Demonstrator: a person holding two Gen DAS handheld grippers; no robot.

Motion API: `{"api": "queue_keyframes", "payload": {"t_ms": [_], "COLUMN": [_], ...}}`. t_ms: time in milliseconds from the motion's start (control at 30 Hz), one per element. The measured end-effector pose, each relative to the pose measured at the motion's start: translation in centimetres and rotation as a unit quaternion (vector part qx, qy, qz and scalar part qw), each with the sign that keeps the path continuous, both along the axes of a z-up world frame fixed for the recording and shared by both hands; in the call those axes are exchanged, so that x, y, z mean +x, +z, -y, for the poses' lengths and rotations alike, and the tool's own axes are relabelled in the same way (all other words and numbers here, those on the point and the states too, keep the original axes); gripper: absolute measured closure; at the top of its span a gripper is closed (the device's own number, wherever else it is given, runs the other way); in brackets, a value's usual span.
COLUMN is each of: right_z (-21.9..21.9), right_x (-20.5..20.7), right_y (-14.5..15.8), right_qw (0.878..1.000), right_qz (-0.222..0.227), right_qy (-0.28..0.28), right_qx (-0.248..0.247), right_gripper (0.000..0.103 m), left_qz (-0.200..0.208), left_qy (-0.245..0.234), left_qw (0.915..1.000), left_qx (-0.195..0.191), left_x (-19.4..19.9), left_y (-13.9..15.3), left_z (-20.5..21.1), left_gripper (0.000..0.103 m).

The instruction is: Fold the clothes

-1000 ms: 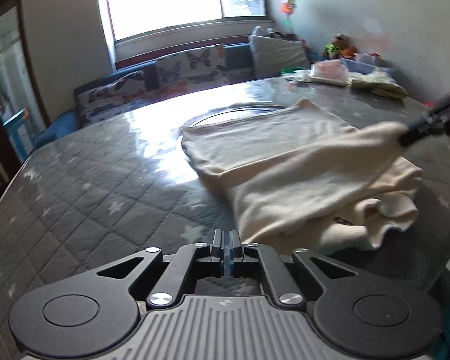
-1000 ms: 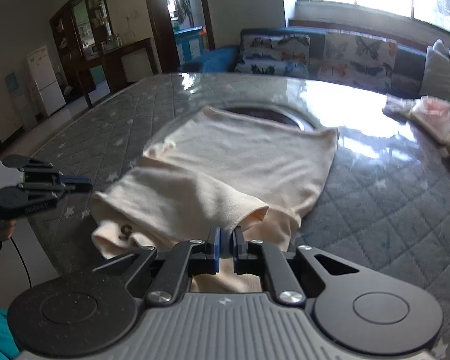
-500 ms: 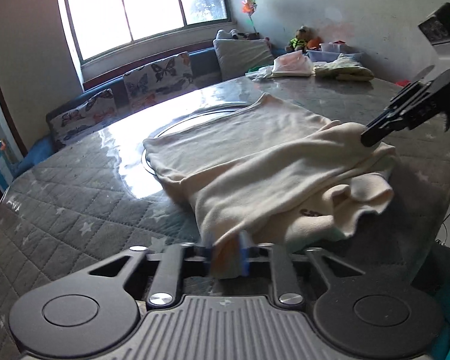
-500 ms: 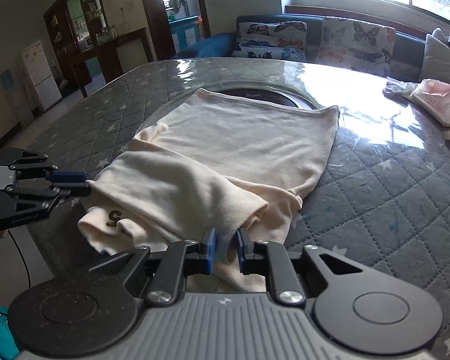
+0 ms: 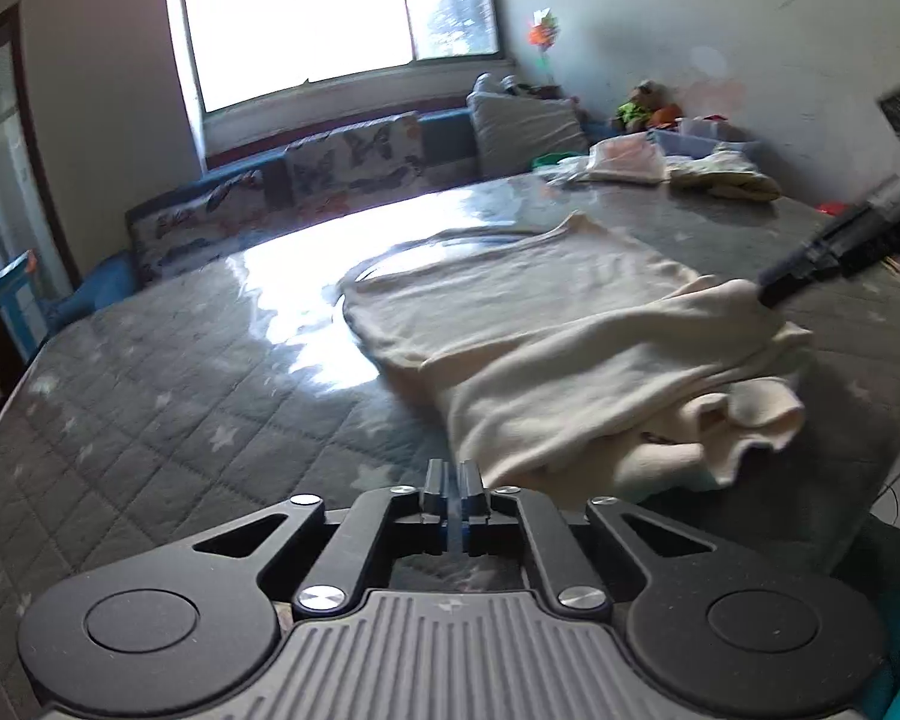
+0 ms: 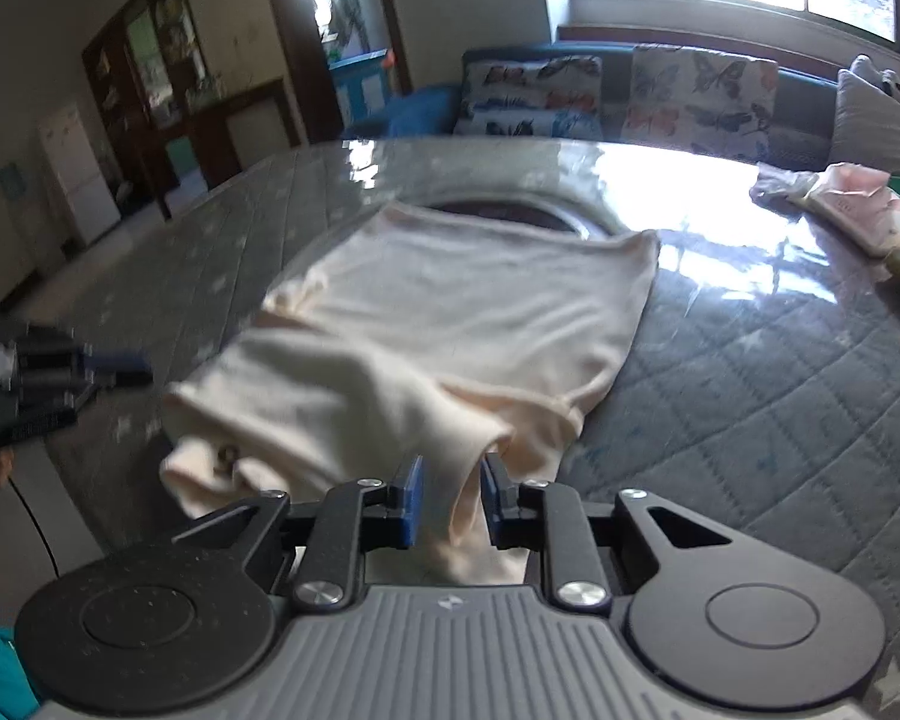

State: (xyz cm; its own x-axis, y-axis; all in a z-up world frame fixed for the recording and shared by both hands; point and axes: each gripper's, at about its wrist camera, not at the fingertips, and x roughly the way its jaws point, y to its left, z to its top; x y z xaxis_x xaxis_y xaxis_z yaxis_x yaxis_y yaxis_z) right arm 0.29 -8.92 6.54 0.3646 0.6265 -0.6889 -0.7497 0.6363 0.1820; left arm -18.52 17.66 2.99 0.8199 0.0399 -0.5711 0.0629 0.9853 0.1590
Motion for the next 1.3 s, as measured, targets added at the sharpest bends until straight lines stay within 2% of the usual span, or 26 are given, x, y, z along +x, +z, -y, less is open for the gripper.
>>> {"api": "queue_keyframes", "payload": {"t_ms": [67,200,300,367,433,600,767,867,900,967,1000,1067,1133,1300], "right_z": [0.1,-0.1,-0.5,-0.8,-1.3,-1.7,-1.7,-1.8,-1.9,-2.3,-2.5,-2.7,-2.7,-3.1], "right_x": [0.7,1.8,2.5,2.6,2.5,2.7,2.8,2.8,3.0,2.6,2.3,1.8,1.2,1.7], "right_y": [0.6,0.4,-0.1,-0.6,-1.4,-2.1,-2.4,-2.4,-2.4,-2.4,-2.5,-1.9,-1.2,-1.8], "right_qw": [1.000,1.000,0.999,0.999,0.999,0.999,0.999,0.999,0.999,0.999,0.999,0.999,0.998,0.996], "right_qz": [0.005,-0.001,-0.003,-0.008,-0.012,-0.022,-0.027,-0.028,-0.028,-0.016,-0.008,0.020,0.054,0.060], "right_qy": [-0.012,-0.026,-0.033,-0.034,-0.034,-0.038,-0.044,-0.044,-0.043,-0.037,-0.035,-0.034,-0.034,-0.037], "right_qx": [0.007,0.010,0.006,0.003,-0.003,-0.005,0.001,0.005,0.004,-0.006,-0.012,-0.016,-0.015,-0.048], "right_gripper": [0.079,0.079,0.079,0.079,0.079,0.079,0.079,0.079,0.079,0.085,0.090,0.093,0.094,0.084], "left_qz": [0.007,-0.003,-0.014,-0.018,-0.015,-0.004,-0.012,-0.012,-0.009,-0.004,-0.004,-0.003,-0.003,-0.004], "left_qy": [-0.018,-0.034,-0.037,-0.030,-0.022,0.007,0.028,0.010,0.005,-0.003,-0.008,-0.012,-0.014,-0.009], "left_qw": [0.9998,0.9988,0.9980,0.9979,0.9984,0.9992,0.9992,0.9999,0.9999,0.9999,0.9999,0.9998,0.9998,0.9999], "left_qx": [0.011,0.036,0.049,0.054,0.050,0.040,0.027,0.002,0.005,0.011,0.013,0.017,0.012,-0.007], "left_x": [0.0,1.0,1.5,1.6,1.5,0.9,0.7,0.3,0.3,0.3,0.4,0.6,0.8,1.3], "left_y": [0.0,-0.8,-1.7,-2.0,-1.9,-1.3,-1.3,-0.9,-0.8,-0.8,-0.8,-0.7,-0.6,0.2], "left_z": [0.7,1.9,2.2,2.2,1.9,0.8,-0.3,-0.4,-0.2,0.3,0.5,0.8,0.7,0.1], "left_gripper": [0.080,0.078,0.082,0.096,0.098,0.102,0.101,0.096,0.093,0.087,0.086,0.086,0.085,0.079]}}
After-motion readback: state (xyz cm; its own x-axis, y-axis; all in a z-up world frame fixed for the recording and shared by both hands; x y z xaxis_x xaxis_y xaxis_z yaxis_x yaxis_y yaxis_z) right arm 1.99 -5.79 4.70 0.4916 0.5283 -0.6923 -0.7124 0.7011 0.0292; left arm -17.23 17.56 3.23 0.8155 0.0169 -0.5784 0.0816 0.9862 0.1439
